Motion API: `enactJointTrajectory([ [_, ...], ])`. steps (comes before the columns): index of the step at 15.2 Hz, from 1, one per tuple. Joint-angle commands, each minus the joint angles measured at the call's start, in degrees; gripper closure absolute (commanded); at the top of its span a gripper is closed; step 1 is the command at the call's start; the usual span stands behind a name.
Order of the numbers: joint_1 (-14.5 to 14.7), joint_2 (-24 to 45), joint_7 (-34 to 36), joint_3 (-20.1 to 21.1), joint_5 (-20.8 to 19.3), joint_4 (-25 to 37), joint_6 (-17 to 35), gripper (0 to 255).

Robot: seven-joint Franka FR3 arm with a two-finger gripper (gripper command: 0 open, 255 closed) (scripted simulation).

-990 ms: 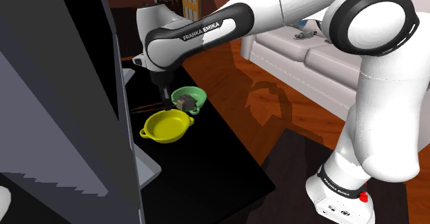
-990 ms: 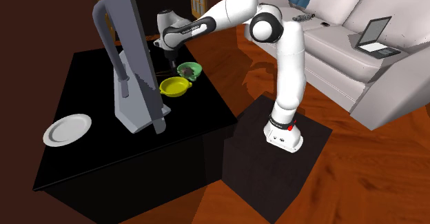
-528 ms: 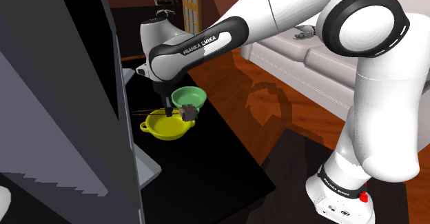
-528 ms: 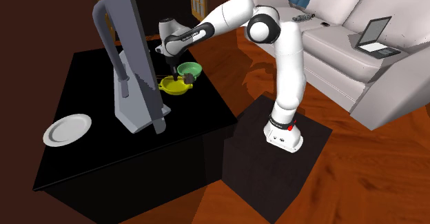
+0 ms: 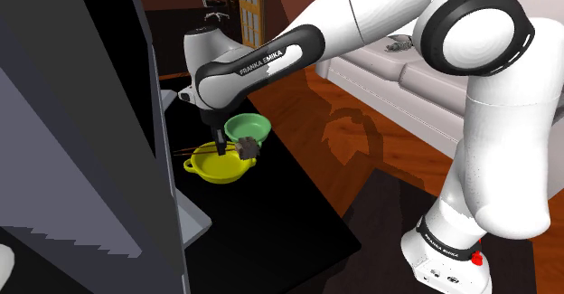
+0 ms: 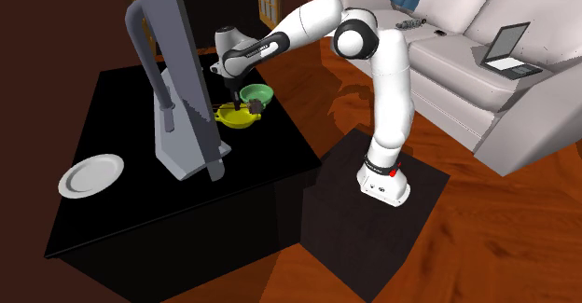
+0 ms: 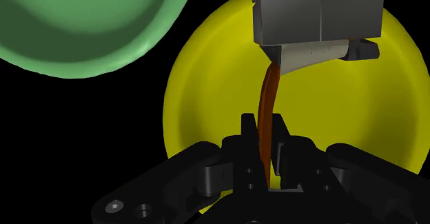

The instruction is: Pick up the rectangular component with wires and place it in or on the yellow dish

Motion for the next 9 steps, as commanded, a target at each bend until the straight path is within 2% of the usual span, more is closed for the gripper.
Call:
enactJointTrajectory([
  [1,-0.01,0.01,0.0,-0.01,0.0,-0.04,0.0,0],
  [6,-0.01,0.02,0.0,-0.01,0.0,-0.02,-0.01,0],
  [9,-0.09,-2.09,-0.21,0.11,0.32,2.85,-4.98,0],
])
